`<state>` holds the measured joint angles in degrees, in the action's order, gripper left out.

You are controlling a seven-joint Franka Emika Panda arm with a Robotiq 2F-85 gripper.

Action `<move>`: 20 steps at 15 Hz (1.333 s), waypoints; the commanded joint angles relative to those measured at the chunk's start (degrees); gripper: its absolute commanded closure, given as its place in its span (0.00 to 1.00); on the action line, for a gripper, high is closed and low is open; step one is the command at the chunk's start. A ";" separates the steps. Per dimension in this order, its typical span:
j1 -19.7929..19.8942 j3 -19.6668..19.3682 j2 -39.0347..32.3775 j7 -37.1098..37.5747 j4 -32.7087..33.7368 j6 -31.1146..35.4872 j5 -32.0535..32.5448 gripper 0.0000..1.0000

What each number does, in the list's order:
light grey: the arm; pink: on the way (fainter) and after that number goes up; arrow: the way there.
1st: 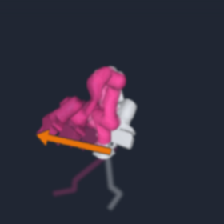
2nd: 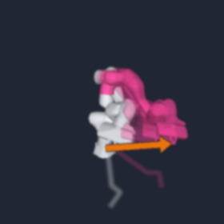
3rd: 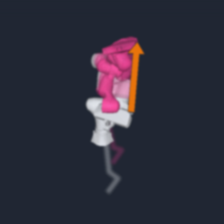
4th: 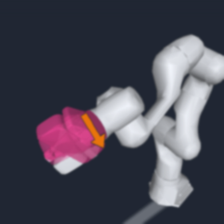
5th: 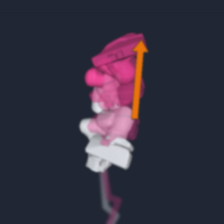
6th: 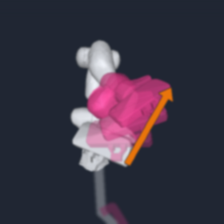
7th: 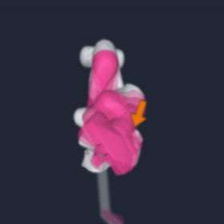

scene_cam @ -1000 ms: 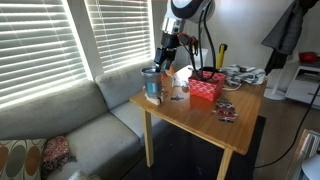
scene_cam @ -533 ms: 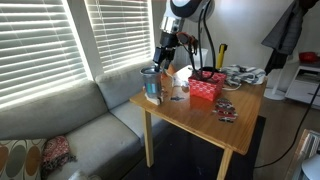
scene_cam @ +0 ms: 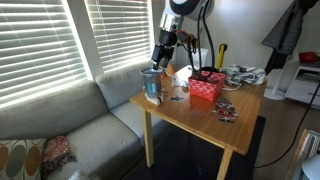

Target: Pick up the silver cup and put it on the two wooden blocks on the top left side of the table

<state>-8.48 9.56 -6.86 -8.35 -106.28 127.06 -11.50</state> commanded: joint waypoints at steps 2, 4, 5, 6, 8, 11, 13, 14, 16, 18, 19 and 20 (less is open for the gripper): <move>0.28 0.47 3.60 -1.46 -0.43 -2.86 -2.72 0.00; 0.39 0.41 7.92 -2.34 -2.35 -3.99 -4.29 0.00; 0.33 0.29 10.11 -3.21 -3.31 -4.36 -5.06 0.00; 0.21 0.07 12.86 -3.69 -4.51 -5.76 -5.06 0.00; -0.04 -0.45 17.52 -1.95 -6.08 -11.00 -2.72 0.00; -0.35 -0.60 23.67 -0.81 -8.33 -16.56 0.02 0.00; -0.46 -0.37 26.60 -0.33 -9.42 -19.64 2.19 0.00; -0.38 -0.06 27.95 -0.07 -10.16 -19.80 4.00 0.00; -0.34 0.40 29.94 -0.17 -11.63 -20.25 7.38 0.00; -0.89 -0.47 27.75 -0.85 -9.47 -20.06 6.01 0.00; -0.94 -0.46 28.19 -0.85 -9.85 -20.05 6.23 0.00; -0.95 -0.48 28.20 -0.85 -9.85 -20.03 6.22 0.00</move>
<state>-8.63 9.71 21.46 -9.47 -116.27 107.12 -5.59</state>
